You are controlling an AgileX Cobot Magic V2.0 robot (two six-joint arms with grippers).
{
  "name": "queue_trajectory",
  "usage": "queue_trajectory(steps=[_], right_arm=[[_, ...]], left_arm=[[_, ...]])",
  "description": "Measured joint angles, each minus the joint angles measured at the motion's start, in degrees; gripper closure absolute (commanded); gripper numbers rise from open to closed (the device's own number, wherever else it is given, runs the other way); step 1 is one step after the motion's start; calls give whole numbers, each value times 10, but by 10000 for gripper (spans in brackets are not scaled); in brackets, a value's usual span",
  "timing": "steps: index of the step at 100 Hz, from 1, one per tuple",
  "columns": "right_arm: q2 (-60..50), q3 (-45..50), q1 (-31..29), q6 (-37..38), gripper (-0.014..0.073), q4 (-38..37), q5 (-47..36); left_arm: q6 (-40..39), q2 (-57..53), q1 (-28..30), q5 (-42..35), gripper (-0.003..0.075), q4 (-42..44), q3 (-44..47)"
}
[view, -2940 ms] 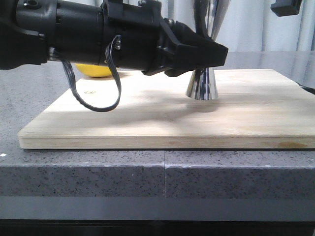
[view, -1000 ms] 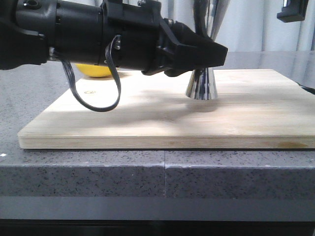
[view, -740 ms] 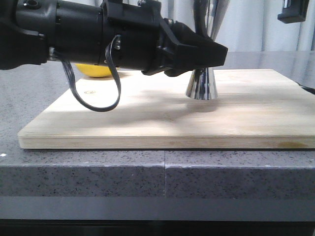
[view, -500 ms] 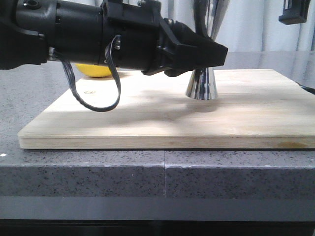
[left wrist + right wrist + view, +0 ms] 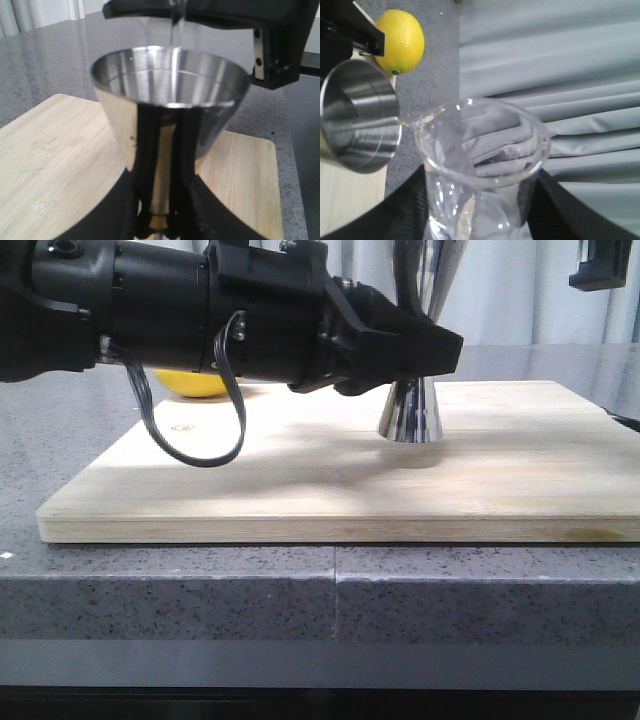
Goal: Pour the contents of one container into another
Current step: 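Keep tilting the beaker, pouring liquid into the jigger cup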
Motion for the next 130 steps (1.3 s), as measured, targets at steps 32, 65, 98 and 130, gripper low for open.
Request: queue_trajectory(steps=[32,65,98,130], right_arm=[[0,0,0,-8,247,-1,0],[0,0,0,-22,247,-1,0],[0,0,0,-27,247,-5,0],[0,0,0,-31,247,-9,0]], left_arm=[[0,0,0,0,741,0,0],[0,0,0,0,741,0,0],[0,0,0,0,741,0,0],[0,0,0,0,741,0,0]])
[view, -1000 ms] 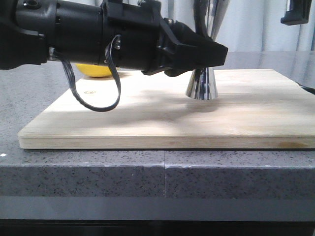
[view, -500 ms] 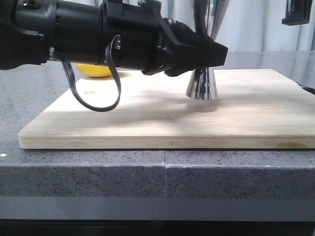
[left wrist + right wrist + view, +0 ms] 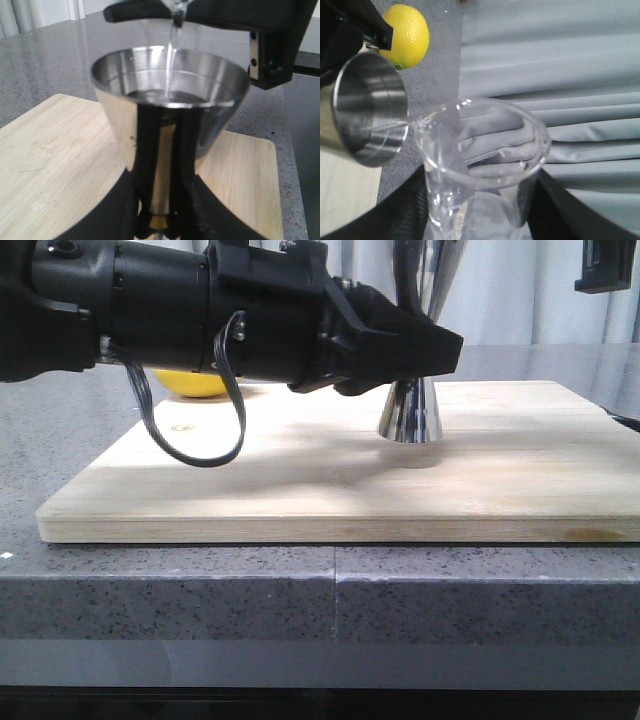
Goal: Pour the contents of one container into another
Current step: 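Keep tilting the beaker, pouring liquid into the jigger cup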
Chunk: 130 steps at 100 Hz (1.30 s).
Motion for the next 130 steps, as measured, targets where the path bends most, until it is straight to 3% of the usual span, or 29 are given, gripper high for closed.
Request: queue_trajectory(steps=[130], right_arm=[[0,0,0,-28,247,-16,1]], left_arm=[[0,0,0,0,741,0,0]])
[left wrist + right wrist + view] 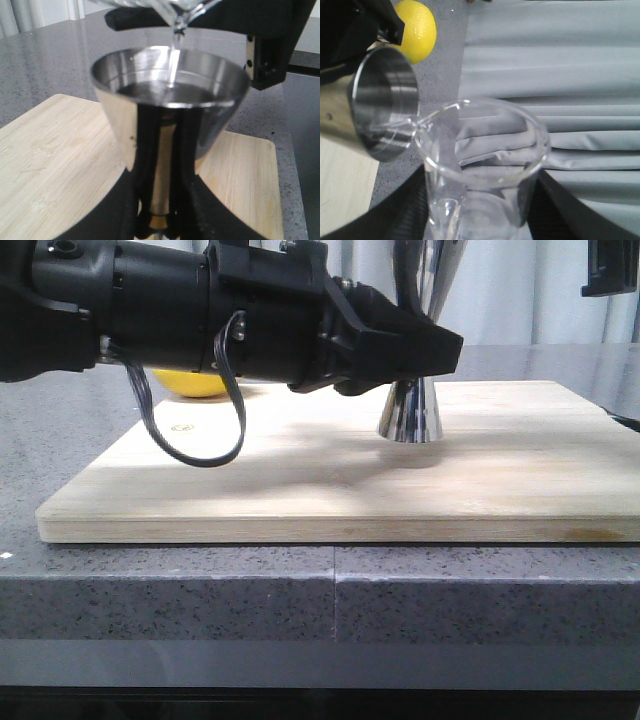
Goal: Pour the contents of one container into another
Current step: 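Keep tilting the beaker, pouring liquid into the jigger cup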
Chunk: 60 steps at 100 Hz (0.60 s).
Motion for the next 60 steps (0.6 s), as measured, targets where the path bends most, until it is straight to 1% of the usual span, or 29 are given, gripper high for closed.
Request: queue_trajectory(steps=[60], right_arm=[[0,0,0,-17,247,0,2]], left_arm=[[0,0,0,0,741,0,0]])
